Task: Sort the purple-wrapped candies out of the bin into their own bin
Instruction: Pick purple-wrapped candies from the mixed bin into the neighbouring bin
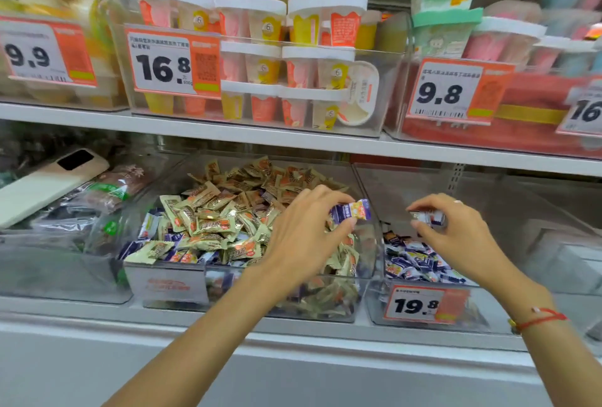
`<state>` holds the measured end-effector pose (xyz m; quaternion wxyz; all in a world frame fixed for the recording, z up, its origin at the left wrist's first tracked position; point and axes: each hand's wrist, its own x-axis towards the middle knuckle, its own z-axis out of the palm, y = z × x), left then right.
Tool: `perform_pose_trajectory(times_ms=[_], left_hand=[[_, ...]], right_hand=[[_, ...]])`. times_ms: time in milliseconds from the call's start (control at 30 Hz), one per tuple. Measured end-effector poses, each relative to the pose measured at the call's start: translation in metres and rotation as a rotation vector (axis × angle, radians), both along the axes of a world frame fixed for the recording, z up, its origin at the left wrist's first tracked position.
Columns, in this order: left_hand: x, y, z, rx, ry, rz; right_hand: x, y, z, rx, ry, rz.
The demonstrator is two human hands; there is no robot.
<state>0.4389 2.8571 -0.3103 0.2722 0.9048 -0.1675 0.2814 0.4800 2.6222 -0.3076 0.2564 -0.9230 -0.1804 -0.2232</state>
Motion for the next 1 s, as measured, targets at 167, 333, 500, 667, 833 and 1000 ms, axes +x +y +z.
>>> perform_pose_trajectory(times_ms=[167,333,500,667,833,1000], left_hand=[[0.028,-0.068,0.002,0.125,0.050,-0.081],[0.041,-0.077,-0.007,0.236,0.103,-0.065],[0.007,-0.020,-0.010,0.091,-0.011,0.004],[-0.025,0.091,-0.015,0.187,-0.022,0.315],[-0.035,0.171,-0.013,0.263,0.055,0.549],[-0.034,0.209,-0.026,0.389,0.037,0.611]], right_hand=[[0.011,-0.026,-0.024,-0.212,0.247,-0.030],[0.011,-0.034,-0.025,-0.214,0.264,-0.122],[-0.006,0.004,-0.006,-0.011,-0.017,-0.067],[-0.027,0.085,0.006,-0.035,-0.055,0.161],[-0.024,0.172,0.019,-0.153,-0.067,0.392],[0.014,0.260,-0.005,-0.590,0.108,0.651]])
